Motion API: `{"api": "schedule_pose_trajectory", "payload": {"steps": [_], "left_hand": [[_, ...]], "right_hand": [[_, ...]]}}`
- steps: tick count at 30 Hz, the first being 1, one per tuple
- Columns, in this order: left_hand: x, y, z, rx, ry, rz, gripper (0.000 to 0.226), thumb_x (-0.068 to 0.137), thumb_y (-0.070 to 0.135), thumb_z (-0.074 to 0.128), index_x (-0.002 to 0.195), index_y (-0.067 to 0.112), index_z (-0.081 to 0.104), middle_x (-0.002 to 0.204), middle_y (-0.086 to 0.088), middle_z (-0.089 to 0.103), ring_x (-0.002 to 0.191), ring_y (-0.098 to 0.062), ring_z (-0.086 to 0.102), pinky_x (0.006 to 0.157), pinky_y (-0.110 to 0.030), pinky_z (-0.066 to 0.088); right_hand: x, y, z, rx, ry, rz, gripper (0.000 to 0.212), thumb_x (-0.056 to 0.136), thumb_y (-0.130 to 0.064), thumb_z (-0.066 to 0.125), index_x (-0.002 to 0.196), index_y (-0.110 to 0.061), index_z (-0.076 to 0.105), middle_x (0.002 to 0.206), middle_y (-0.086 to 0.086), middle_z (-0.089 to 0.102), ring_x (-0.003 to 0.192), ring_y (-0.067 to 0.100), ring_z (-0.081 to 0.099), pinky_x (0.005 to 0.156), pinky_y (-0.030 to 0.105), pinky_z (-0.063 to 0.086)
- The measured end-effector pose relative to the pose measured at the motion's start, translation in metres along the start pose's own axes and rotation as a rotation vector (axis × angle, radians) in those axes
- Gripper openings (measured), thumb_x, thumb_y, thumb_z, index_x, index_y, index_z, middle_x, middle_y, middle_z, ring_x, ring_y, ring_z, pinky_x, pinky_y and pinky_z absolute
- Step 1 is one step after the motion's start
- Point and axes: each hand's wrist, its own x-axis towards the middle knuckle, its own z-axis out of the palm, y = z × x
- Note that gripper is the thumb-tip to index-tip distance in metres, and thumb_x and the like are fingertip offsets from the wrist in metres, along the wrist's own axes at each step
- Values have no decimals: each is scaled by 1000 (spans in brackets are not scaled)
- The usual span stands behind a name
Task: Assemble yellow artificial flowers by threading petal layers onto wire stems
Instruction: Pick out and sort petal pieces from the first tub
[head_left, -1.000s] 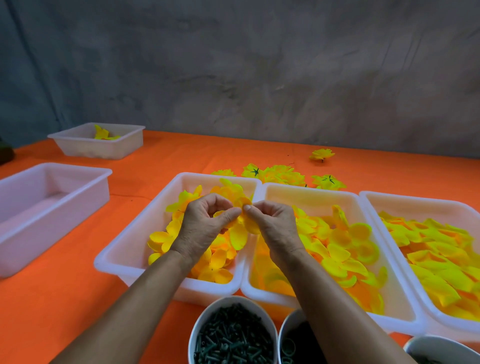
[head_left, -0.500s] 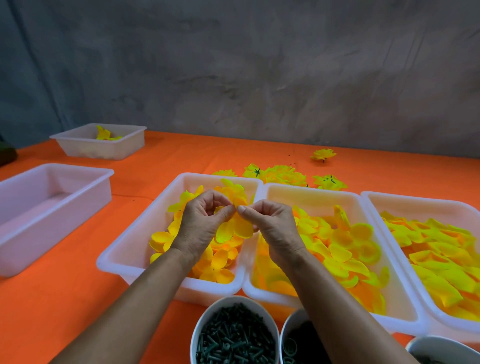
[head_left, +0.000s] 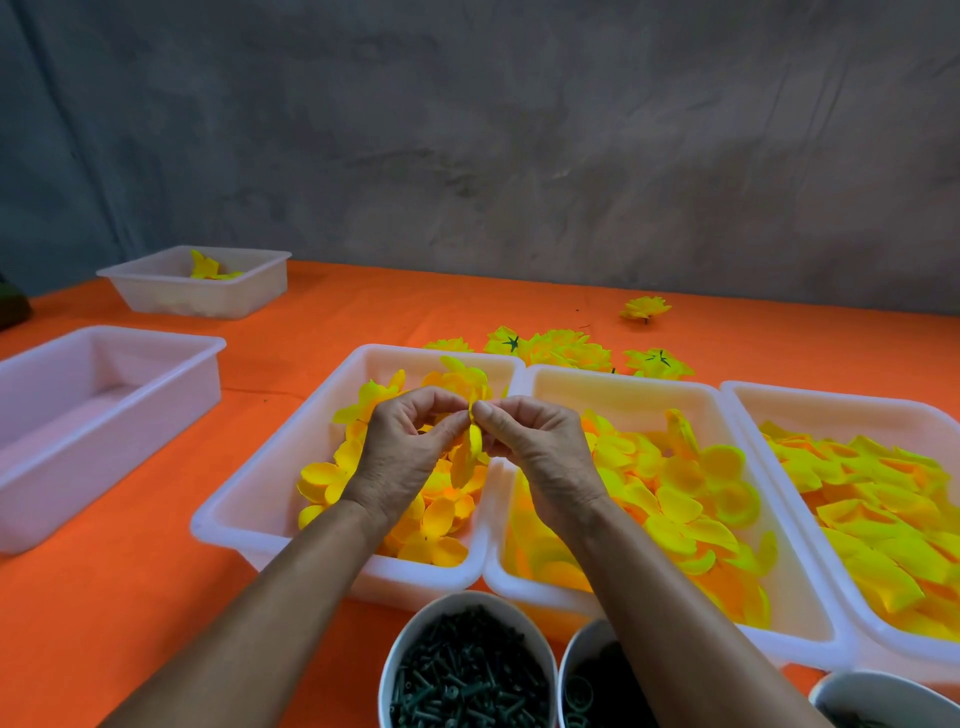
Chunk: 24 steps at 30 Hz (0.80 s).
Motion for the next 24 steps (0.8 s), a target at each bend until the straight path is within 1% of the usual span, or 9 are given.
{"api": "schedule_pose_trajectory", "payload": {"steps": [3, 8, 11, 12, 14, 16, 17, 21, 24], "left_hand": [[0, 0, 0, -14, 1, -7, 10, 83, 8, 67, 76, 15, 68, 64, 6, 63, 58, -4, 54, 53, -18, 45], [0, 0, 0, -21, 8, -15, 8, 84, 4, 66, 79, 11, 68, 72, -7, 65, 69, -17, 57, 62, -28, 49], [0, 0, -1, 8, 26, -10, 15, 83, 3, 66, 76, 15, 67, 64, 10, 63, 63, -4, 55, 57, -18, 46], [0, 1, -2, 25, 37, -5, 17, 83, 3, 67, 75, 17, 67, 63, 12, 62, 61, 0, 54, 57, -17, 44], [0, 1, -2, 67, 56, 8, 16, 82, 4, 69, 76, 19, 67, 69, 12, 63, 64, 4, 55, 63, -20, 45], [0, 2, -2, 107, 67, 22, 17, 81, 6, 71, 75, 22, 66, 73, 10, 64, 66, 5, 55, 69, -28, 46], [-1, 3, -2, 124, 71, 26, 19, 80, 7, 72, 74, 24, 66, 73, 11, 64, 65, 5, 55, 69, -30, 46], [-2, 4, -1, 192, 79, 48, 26, 80, 5, 71, 72, 29, 64, 71, 14, 62, 60, 6, 52, 61, -28, 44], [-1, 3, -1, 228, 91, 56, 29, 80, 4, 71, 71, 30, 63, 67, 14, 60, 57, -3, 49, 59, -36, 44]], "right_hand": [[-1, 0, 0, -3, -4, -12, 8, 78, -15, 71, 77, -7, 70, 54, -6, 62, 52, 5, 55, 56, 18, 46], [-1, 0, 1, -7, -11, -12, 10, 83, -14, 66, 78, -6, 69, 56, -6, 62, 52, 5, 54, 56, 17, 45], [-1, 0, 2, -11, -16, 8, 15, 88, -13, 62, 86, 0, 69, 65, 4, 63, 57, 10, 54, 60, 21, 46], [-1, 0, 1, -16, -17, 17, 15, 89, -12, 60, 87, 0, 69, 67, 6, 62, 58, 11, 55, 62, 23, 46], [-2, -1, 1, -23, -15, 34, 13, 90, -11, 59, 85, -2, 68, 66, 5, 62, 58, 10, 55, 63, 24, 45], [-2, -2, 1, -25, -8, 56, 11, 89, -10, 61, 81, -7, 68, 64, 1, 62, 56, 8, 56, 62, 23, 46], [-2, -2, 1, -22, 8, 72, 9, 87, -9, 63, 80, -9, 68, 63, -1, 63, 55, 7, 56, 62, 23, 46], [-1, -2, 1, 11, 70, 123, 7, 83, -7, 67, 84, -13, 69, 60, -5, 64, 56, 9, 59, 61, 23, 45], [-2, -3, 1, -3, 47, 121, 12, 86, -8, 64, 77, -14, 68, 57, -4, 63, 56, 10, 60, 58, 21, 46]]}}
